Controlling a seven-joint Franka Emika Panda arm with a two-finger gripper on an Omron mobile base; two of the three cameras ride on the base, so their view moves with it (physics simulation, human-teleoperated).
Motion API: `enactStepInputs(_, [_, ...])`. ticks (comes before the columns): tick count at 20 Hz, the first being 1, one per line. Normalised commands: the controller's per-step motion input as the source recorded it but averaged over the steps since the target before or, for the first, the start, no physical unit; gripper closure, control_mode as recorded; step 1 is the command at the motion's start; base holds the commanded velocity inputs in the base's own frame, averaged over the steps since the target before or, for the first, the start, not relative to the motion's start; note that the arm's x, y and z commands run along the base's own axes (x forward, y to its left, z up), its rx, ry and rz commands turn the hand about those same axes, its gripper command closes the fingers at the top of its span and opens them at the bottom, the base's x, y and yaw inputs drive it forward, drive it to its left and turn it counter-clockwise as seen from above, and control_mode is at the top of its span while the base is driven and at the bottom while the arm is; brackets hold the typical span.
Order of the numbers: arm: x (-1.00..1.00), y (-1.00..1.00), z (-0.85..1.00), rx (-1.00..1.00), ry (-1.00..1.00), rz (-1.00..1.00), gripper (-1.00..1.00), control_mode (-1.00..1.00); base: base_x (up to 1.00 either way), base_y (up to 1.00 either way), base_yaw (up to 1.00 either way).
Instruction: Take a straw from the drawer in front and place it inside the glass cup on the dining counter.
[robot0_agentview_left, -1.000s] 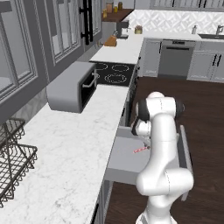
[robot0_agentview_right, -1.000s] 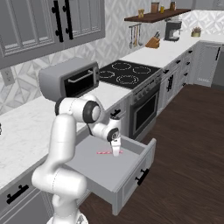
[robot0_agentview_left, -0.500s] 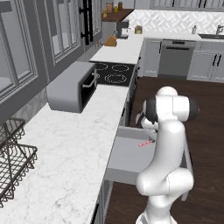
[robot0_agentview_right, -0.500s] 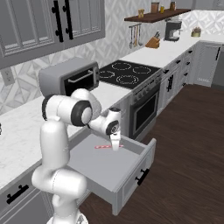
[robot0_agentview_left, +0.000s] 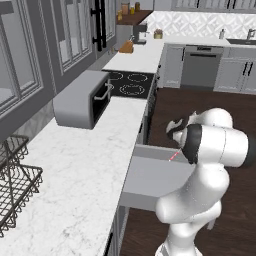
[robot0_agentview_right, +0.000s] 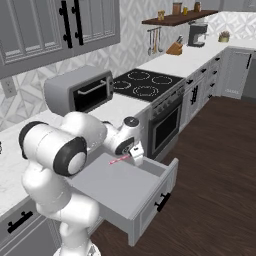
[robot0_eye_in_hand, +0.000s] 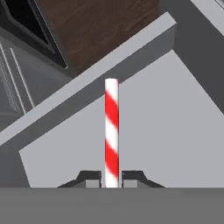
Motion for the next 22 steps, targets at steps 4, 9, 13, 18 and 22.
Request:
enactStepInputs(4, [-0.05,-0.05,1.00,0.00,-0.26,0.31,1.00,-1.00,0.00,0.00,0.00])
enactStepInputs(9, [-0.27,0.00,1.00,-0.11,-0.33,0.24,1.00,-1.00,0.00,0.00,0.00])
enactStepInputs(13, [-0.37,0.13,1.00,-0.23,-0.30,0.15,1.00,-1.00,0.00,0.00,0.00])
enactStepInputs(18, [-0.38,0.40,1.00,-0.26,-0.25,0.09,1.00,-1.00,0.00,0.00,0.00])
enactStepInputs(22, [-0.37,0.47,0.90,-0.23,-0.06,0.04,1.00,-1.00,0.00,0.00,0.00])
